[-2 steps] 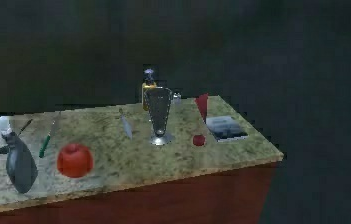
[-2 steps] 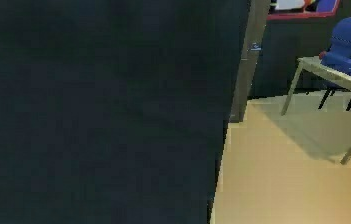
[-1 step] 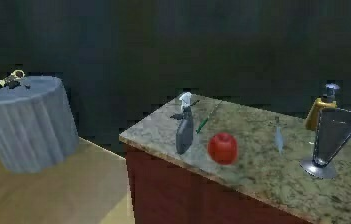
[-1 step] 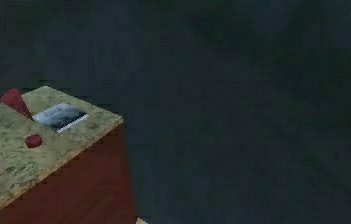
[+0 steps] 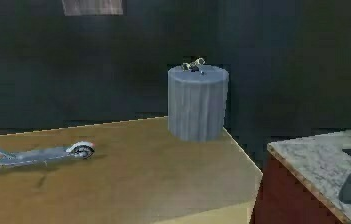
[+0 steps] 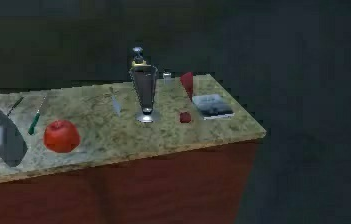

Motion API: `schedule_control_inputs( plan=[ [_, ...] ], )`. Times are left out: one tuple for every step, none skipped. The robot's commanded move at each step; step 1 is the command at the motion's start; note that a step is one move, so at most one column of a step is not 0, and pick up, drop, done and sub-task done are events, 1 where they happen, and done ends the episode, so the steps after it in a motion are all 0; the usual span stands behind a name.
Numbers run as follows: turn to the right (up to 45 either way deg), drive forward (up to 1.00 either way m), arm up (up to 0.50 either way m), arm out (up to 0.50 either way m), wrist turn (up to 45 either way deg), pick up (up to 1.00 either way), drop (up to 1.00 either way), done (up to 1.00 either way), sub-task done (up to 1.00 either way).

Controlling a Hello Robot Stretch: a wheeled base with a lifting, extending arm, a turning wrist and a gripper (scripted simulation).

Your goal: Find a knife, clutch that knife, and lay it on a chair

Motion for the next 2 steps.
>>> schedule_control_inputs(
  plan=[
    [-30.0,0.0,0.0,0.0,0.0,0.0,0.0,0.0,0.0],
    [-6.0,0.0,0.0,0.0,0.0,0.0,0.0,0.0,0.0]
  ],
)
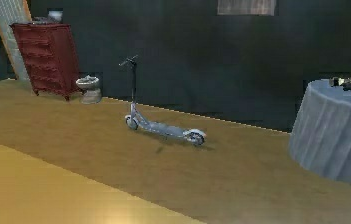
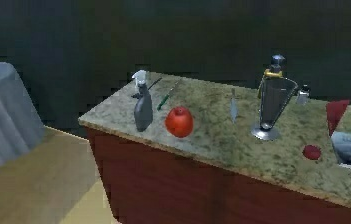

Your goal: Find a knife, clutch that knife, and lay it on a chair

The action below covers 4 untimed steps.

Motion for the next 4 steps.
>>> schedule_control_inputs(
  plan=[
    [45.0,0.0,0.0,0.0,0.0,0.0,0.0,0.0,0.0],
    [0.0,0.8,0.0,0.0,0.0,0.0,0.0,0.0,0.0],
    [24.0,0.0,0.0,0.0,0.0,0.0,0.0,0.0,0.0],
    [0.0,0.2,0.0,0.0,0.0,0.0,0.0,0.0,0.0]
  ],
)
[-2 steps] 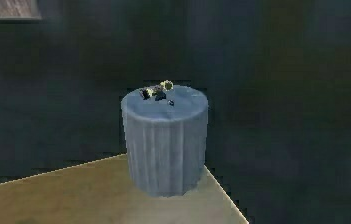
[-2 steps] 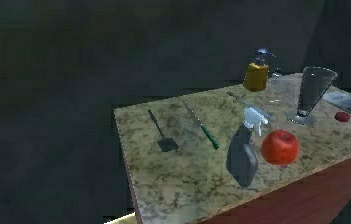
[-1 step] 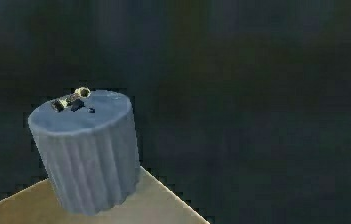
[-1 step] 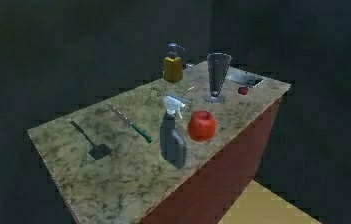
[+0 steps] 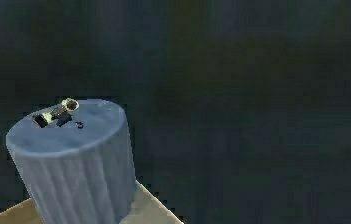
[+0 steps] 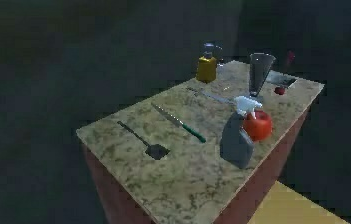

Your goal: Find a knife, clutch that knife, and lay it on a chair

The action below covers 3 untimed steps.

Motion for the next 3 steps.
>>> schedule_control_inputs(
  plan=[
    [33.0,0.0,0.0,0.0,0.0,0.0,0.0,0.0,0.0],
    [0.0,0.4,0.0,0.0,0.0,0.0,0.0,0.0,0.0],
    [0.0,0.0,0.5,0.0,0.0,0.0,0.0,0.0,0.0]
  ],
)
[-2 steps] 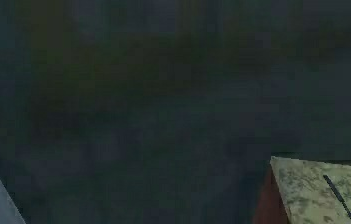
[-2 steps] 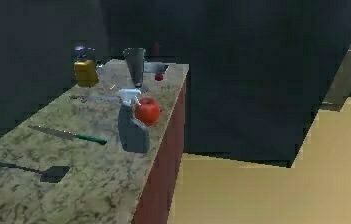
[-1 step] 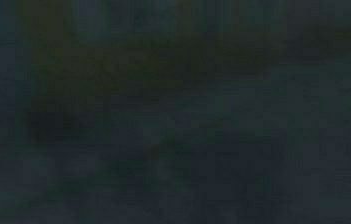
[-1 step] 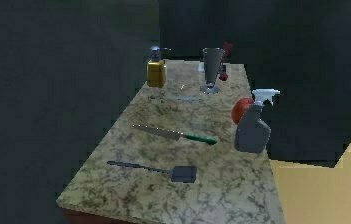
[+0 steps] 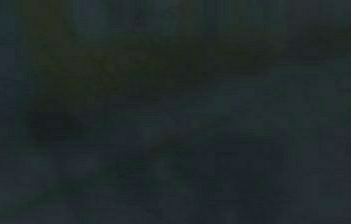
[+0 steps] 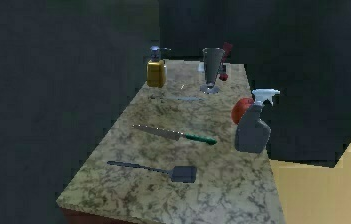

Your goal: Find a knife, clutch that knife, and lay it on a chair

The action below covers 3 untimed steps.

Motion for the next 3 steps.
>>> schedule_control_inputs(
  plan=[
    [0.0,0.0,0.38,0.0,0.0,0.0,0.0,0.0,0.0],
    [0.0,0.0,0.0,0.3,0.0,0.0,0.0,0.0,0.0],
    [0.0,0.0,0.0,0.0,45.0,0.0,0.0,0.0,0.0]
  ],
)
